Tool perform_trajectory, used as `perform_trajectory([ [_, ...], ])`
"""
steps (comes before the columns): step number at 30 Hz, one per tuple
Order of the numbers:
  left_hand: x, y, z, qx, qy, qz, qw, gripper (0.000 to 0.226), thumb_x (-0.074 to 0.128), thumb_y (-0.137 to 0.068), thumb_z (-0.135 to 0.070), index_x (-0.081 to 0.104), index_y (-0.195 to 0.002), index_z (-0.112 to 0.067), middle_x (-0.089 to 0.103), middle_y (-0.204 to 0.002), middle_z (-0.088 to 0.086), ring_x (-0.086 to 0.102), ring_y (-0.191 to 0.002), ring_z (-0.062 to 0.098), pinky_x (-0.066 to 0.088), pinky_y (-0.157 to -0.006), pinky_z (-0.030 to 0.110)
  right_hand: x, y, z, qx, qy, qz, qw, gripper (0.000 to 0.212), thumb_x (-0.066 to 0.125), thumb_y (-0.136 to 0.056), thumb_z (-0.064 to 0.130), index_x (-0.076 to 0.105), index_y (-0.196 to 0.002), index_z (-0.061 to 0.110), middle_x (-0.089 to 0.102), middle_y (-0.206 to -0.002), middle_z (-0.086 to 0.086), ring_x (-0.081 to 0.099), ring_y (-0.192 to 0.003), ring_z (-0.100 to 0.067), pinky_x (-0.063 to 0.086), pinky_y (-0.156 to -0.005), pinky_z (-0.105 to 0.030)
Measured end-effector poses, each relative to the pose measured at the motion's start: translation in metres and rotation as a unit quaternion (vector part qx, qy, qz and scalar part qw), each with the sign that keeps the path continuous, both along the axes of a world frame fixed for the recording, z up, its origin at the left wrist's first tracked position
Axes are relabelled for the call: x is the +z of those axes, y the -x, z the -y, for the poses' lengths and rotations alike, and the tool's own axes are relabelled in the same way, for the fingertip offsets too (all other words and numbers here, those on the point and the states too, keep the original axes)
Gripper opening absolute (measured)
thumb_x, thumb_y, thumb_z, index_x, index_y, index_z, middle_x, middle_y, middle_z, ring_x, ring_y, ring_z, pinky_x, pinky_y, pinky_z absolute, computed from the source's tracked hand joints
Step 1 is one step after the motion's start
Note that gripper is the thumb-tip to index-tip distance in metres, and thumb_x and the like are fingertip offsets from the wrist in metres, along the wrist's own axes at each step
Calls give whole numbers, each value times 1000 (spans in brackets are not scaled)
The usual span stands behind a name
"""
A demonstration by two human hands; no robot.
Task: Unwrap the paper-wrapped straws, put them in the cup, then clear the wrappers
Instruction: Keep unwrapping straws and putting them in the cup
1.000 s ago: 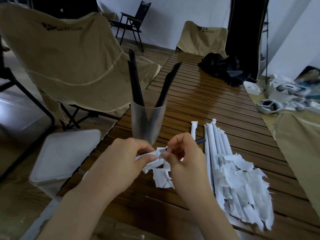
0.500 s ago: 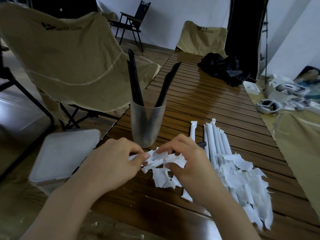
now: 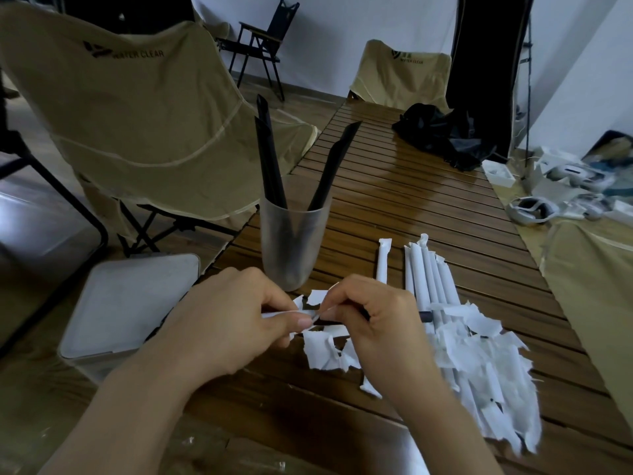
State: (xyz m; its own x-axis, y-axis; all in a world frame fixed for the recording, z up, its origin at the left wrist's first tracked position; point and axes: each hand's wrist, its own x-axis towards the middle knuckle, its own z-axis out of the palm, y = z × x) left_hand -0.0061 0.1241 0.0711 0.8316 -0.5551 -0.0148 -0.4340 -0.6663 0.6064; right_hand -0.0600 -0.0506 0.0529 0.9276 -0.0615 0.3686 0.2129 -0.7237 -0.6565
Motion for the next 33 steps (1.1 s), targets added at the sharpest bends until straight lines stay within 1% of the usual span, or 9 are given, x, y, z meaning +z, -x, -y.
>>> perform_trajectory([
  [4, 6, 1, 0, -7, -27, 47, 998, 27, 51, -80, -65, 69, -74, -45, 64, -63, -23, 59, -63, -1, 40, -59, 18, 1, 1, -7, -39, -32, -52, 997, 26, 61, -87, 2, 66, -72, 23, 67, -78, 9, 62, -76, -4, 55, -70, -23],
  [8, 12, 6, 5, -43, -67, 91, 993, 32, 55, -83, -60, 53, -57, -43, 53, -52, -14, 51, -56, 2, 28, -55, 15, 4, 3, -8, -99, -120, -86, 984, 26, 60, -89, 9, 60, -72, 27, 64, -79, 9, 63, -74, -8, 57, -65, -30],
  [11, 10, 7, 9, -57, -77, 119, 988, 19, 54, -85, -60, 63, -77, -45, 44, -54, -16, 46, -58, 0, 24, -55, 14, 8, 2, -5, -127, -141, -113, 975, 19, 62, -89, 12, 60, -74, 24, 63, -78, 8, 61, -64, -2, 48, -57, -17],
  [14, 6, 6, 8, -45, -76, 111, 990, 25, 53, -83, -63, 65, -97, -46, 49, -63, -21, 49, -65, -2, 26, -56, 13, 7, 1, -4, -137, -108, -122, 977, 15, 62, -90, 16, 60, -77, 25, 63, -82, 8, 59, -75, -5, 48, -64, -19],
  [16, 6, 7, 8, -44, -67, 77, 994, 25, 44, -85, -65, 60, -89, -46, 59, -71, -19, 52, -63, -2, 30, -57, 14, 8, 1, -3, -136, -88, -112, 980, 13, 62, -90, 18, 60, -80, 26, 63, -84, 8, 58, -79, -7, 50, -66, -20],
  [18, 6, 7, 8, -45, -66, 54, 995, 25, 36, -90, -61, 53, -82, -45, 64, -75, -18, 54, -60, -5, 31, -56, 13, 8, 1, -1, -133, -81, -102, 983, 13, 62, -90, 18, 59, -80, 26, 62, -85, 6, 55, -76, -7, 44, -54, -14],
  [23, 4, 5, 7, -25, -49, 89, 994, 17, 49, -87, -59, 59, -90, -46, 61, -80, -22, 55, -74, -3, 31, -59, 12, 9, 1, 3, -148, -73, -90, 982, 10, 59, -92, 17, 60, -85, 24, 61, -86, 7, 54, -75, -6, 40, -55, -4],
  [28, 2, 5, 8, -15, -47, 95, 994, 22, 59, -80, -60, 59, -97, -46, 61, -90, -22, 54, -82, -2, 35, -64, 13, 8, 1, 5, -156, -76, -80, 982, 11, 58, -92, 16, 59, -84, 23, 60, -79, 7, 54, -64, -7, 40, -48, -12],
  [33, 2, 7, 7, -13, -40, 66, 997, 19, 62, -80, -59, 56, -91, -45, 58, -87, -22, 53, -79, -1, 33, -62, 17, 5, 0, 5, -153, -59, -93, 982, 14, 58, -92, 16, 55, -84, 27, 60, -82, 10, 63, -72, -15, 50, -66, -25],
])
